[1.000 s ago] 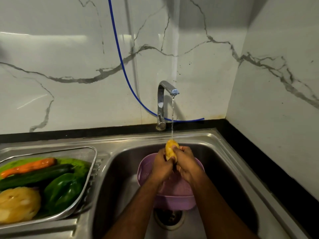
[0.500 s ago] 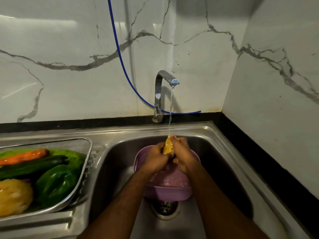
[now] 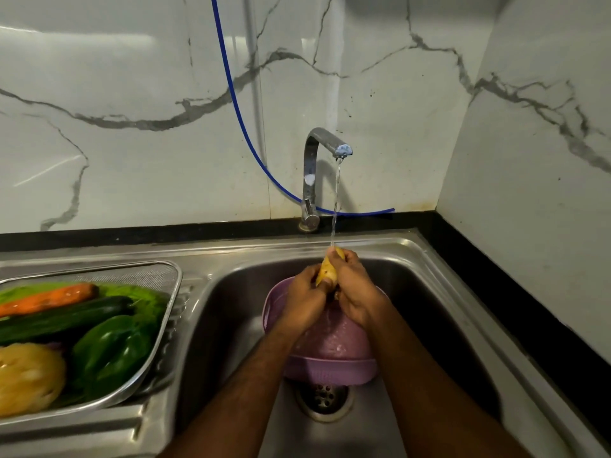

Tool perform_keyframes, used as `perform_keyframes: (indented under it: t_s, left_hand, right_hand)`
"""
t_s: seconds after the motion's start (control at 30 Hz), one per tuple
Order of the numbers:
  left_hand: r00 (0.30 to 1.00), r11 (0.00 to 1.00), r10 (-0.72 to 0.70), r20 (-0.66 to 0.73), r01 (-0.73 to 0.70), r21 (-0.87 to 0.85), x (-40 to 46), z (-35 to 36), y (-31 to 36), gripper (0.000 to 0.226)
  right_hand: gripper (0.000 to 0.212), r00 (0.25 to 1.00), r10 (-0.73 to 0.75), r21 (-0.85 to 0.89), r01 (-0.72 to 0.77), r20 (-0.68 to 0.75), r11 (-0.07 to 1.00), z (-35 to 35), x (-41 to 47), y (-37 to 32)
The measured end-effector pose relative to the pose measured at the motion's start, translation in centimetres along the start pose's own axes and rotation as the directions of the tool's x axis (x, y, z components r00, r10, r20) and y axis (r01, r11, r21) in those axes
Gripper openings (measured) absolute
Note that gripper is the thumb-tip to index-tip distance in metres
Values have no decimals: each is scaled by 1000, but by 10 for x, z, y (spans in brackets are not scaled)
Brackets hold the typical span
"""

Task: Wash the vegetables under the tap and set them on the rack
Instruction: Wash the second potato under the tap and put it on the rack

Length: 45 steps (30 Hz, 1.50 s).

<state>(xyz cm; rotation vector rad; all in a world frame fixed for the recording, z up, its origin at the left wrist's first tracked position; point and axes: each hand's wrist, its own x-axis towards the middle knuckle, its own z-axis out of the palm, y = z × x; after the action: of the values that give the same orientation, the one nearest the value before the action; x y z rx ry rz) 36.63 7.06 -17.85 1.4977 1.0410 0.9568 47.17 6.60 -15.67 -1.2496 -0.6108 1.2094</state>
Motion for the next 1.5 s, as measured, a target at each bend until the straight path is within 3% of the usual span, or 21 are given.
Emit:
perform_keyframes:
  t_s: [0.1, 0.17, 0.27, 0.33, 0.43, 0.67, 0.77, 0.9, 0.97, 1.1, 1.27, 1.37, 1.5]
  left_hand:
    - [996, 993, 80, -27, -77, 94, -1, 3, 0, 27]
    - [997, 996, 61, -56, -57, 63, 2, 2, 0, 21]
    - [996, 977, -91, -12, 87, -195, 4, -1, 4, 20]
    - [975, 889, -198, 101, 222, -401, 1, -5, 11, 24]
    - [946, 803, -263, 189, 323, -501, 2, -10, 13, 32]
    - [959, 782, -232, 164, 284, -555, 2, -6, 13, 31]
    - [962, 782, -223, 157, 272, -561, 2, -7, 14, 30]
    - [966, 776, -204, 159, 258, -576, 4, -10, 13, 31]
    - [973, 798, -188, 136, 232, -557, 4, -10, 12, 31]
    - [987, 880, -128, 94, 157, -449, 1, -6, 8, 25]
    - [985, 850, -157, 67, 169, -500, 3, -2, 10, 24]
    - [997, 947, -72, -16, 63, -314, 5, -2, 3, 21]
    - [992, 993, 96, -80, -102, -65, 3, -3, -1, 40]
  right_hand:
    - [36, 997, -1, -51, -3, -77, 999, 4, 3, 0]
    - [36, 998, 6, 17, -5, -55, 1000, 3, 3, 0]
    - [36, 998, 54, 180, -56, 16, 982, -1, 0, -1]
    - [39, 994, 72, 239, -90, 84, 967, -5, -2, -2]
    - [37, 991, 26, 235, -56, 132, 970, -8, -4, -3]
    - [25, 996, -84, -34, 83, -19, 996, -1, -1, -2]
    - [22, 998, -62, 64, 61, 17, 996, -4, -3, -4]
    - [23, 981, -39, 223, -4, 188, 975, -9, -7, -7]
    - [25, 983, -55, 164, 26, 178, 986, -7, -7, -6]
    - [16, 997, -77, -14, 78, 24, 997, 0, -2, -2]
    - [25, 993, -101, 95, 94, 66, 991, -2, -4, -5]
    - [22, 994, -107, 53, 106, 25, 993, -3, -3, -4]
    - [13, 990, -117, 9, 118, -83, 993, 0, -2, -1]
